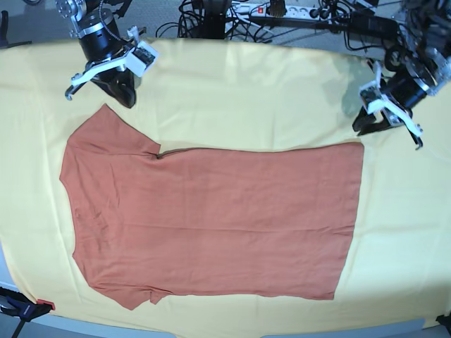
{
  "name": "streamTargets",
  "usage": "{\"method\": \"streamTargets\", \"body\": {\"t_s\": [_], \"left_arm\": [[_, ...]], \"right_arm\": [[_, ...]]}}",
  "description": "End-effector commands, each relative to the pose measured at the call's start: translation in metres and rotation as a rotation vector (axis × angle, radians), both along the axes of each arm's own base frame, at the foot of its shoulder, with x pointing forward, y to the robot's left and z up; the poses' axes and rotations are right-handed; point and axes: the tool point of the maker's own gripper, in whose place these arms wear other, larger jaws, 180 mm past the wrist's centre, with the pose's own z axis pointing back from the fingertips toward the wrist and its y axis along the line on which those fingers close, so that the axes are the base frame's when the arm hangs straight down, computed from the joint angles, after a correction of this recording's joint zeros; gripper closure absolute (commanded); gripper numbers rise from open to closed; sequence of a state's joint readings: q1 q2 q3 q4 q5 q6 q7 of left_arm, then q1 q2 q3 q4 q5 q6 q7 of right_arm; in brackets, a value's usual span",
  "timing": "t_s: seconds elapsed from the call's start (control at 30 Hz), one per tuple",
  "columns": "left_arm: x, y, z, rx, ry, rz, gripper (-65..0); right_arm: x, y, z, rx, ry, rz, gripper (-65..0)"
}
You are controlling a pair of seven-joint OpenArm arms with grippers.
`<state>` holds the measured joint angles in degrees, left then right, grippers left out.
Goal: Fold the T-shirt properly
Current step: 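Move both grippers down to the shirt's collar-edge corners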
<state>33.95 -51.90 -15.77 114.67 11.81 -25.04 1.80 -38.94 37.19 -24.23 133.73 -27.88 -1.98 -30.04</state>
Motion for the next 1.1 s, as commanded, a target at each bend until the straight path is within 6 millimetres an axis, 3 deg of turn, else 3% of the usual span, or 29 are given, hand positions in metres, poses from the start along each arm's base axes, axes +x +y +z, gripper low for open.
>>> {"method": "streamTargets", "body": {"t_s": [0.0,0.07,0.13,0.17,0.3,0.5,0.67,0.73,0.87,1.07], "left_arm": [[0.010,0.002,0.009,-0.001,-0.026,-0.033,-23.1],[0.017,0.007,0.004,-0.005,-0.001,-0.072,-35.0],[0.023,0.013,-0.006,0.029,0.024,-0.094,-36.8],[0.026,0.016,-0.011,0.059,0.029,-0.103,-36.8],[0.052,0.022,-0.021,0.129,-0.004,-0.114,-36.8],[0.075,0.020,-0.041,0.176,0.026,-0.144,-36.7],[0.081,0.011,-0.055,0.201,0.061,-0.190,-36.3],[0.079,0.008,-0.062,0.213,0.079,-0.207,-29.5],[0.078,0.007,-0.076,0.255,0.106,-0.177,-1.6],[0.078,0.003,-0.079,0.221,0.132,-0.136,0.0]], "right_arm": [[0.004,-0.002,0.005,0.000,-0.034,0.004,-8.4],[0.004,-0.004,0.001,0.007,-0.029,-0.009,-23.3],[0.004,-0.006,-0.004,0.032,-0.008,-0.033,-34.0],[0.003,-0.007,-0.006,0.037,-0.003,-0.042,-36.0],[0.006,-0.009,-0.005,0.048,-0.017,-0.063,-36.2],[0.006,-0.015,-0.008,0.034,-0.002,-0.093,-36.2],[0.007,-0.016,-0.010,0.046,0.011,-0.106,-36.2],[0.007,-0.019,-0.014,0.056,0.047,-0.108,-36.2],[0.017,-0.037,-0.035,0.047,0.091,-0.118,-36.2],[0.030,-0.067,-0.085,-0.025,0.215,-0.146,-36.2]]}}
